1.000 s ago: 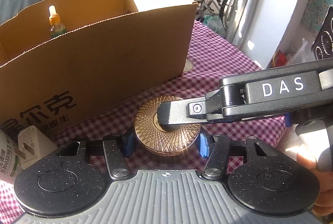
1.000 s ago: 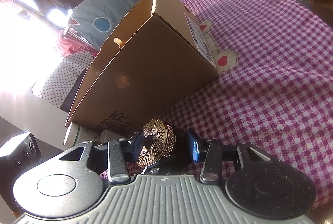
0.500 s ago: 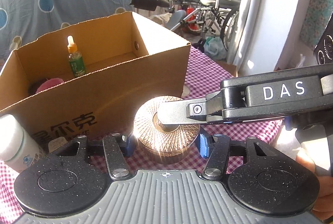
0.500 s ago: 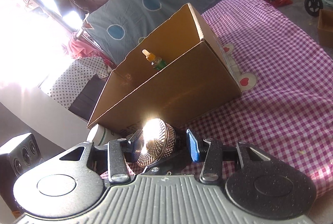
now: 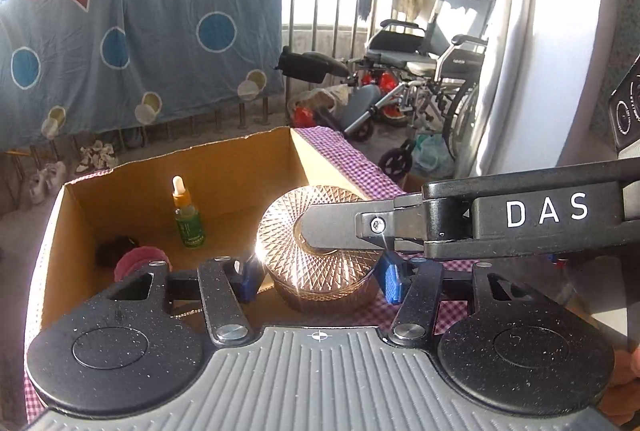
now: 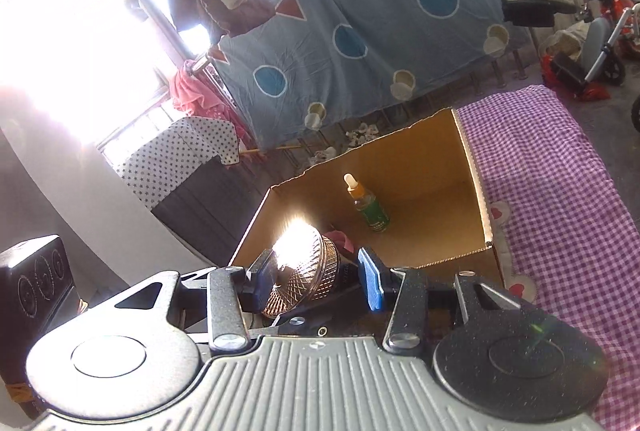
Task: Organize rigid objects
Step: 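Lift the gold jar into the box and open the right gripper, then reach the right gripper to the white plug adapter and grasp it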
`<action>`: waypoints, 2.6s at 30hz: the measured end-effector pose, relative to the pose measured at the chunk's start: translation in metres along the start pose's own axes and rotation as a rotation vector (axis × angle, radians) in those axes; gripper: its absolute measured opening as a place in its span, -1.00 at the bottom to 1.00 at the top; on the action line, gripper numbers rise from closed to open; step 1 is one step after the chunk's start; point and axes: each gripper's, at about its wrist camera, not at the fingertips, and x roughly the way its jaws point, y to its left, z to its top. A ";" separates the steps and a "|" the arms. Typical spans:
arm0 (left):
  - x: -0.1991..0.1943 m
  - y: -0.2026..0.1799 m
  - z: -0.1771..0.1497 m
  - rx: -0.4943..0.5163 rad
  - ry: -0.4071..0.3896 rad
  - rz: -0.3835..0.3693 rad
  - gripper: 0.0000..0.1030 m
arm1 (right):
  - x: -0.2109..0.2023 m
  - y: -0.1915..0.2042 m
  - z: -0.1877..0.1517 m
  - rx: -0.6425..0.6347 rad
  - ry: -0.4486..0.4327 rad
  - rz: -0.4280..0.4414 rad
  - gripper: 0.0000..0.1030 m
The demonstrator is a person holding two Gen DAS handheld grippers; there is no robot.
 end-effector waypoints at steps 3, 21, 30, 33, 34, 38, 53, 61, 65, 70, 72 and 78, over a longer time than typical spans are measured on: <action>0.019 0.009 0.020 -0.040 0.025 0.004 0.08 | 0.019 -0.007 0.030 -0.026 0.047 0.002 -0.07; 0.164 0.087 0.051 -0.336 0.304 0.034 0.08 | 0.186 -0.058 0.109 -0.121 0.398 -0.107 -0.06; 0.188 0.095 0.049 -0.400 0.347 0.021 0.10 | 0.206 -0.056 0.113 -0.218 0.392 -0.137 -0.06; 0.193 0.093 0.050 -0.406 0.351 0.008 0.17 | 0.206 -0.059 0.112 -0.225 0.378 -0.127 -0.06; 0.194 0.094 0.050 -0.411 0.347 0.000 0.19 | 0.207 -0.060 0.114 -0.221 0.375 -0.122 -0.06; 0.192 0.093 0.052 -0.414 0.338 -0.002 0.29 | 0.204 -0.064 0.118 -0.204 0.356 -0.108 -0.06; 0.114 0.067 0.058 -0.338 0.227 -0.047 0.64 | 0.069 -0.044 0.105 -0.047 0.082 0.029 -0.07; 0.040 0.037 0.036 -0.219 0.168 -0.118 0.90 | -0.008 -0.028 0.047 0.070 -0.038 0.122 0.01; 0.008 0.031 0.016 -0.182 0.151 -0.144 0.94 | -0.033 -0.024 0.012 0.131 -0.068 0.134 0.01; -0.026 0.033 -0.021 -0.131 0.153 -0.148 0.96 | -0.045 -0.021 -0.024 0.201 -0.065 0.127 0.01; -0.035 0.035 -0.032 -0.128 0.154 -0.146 0.96 | -0.043 -0.019 -0.037 0.220 -0.044 0.119 0.01; -0.055 0.041 -0.075 -0.107 0.158 -0.123 0.97 | -0.028 -0.013 -0.066 0.259 0.045 0.109 0.02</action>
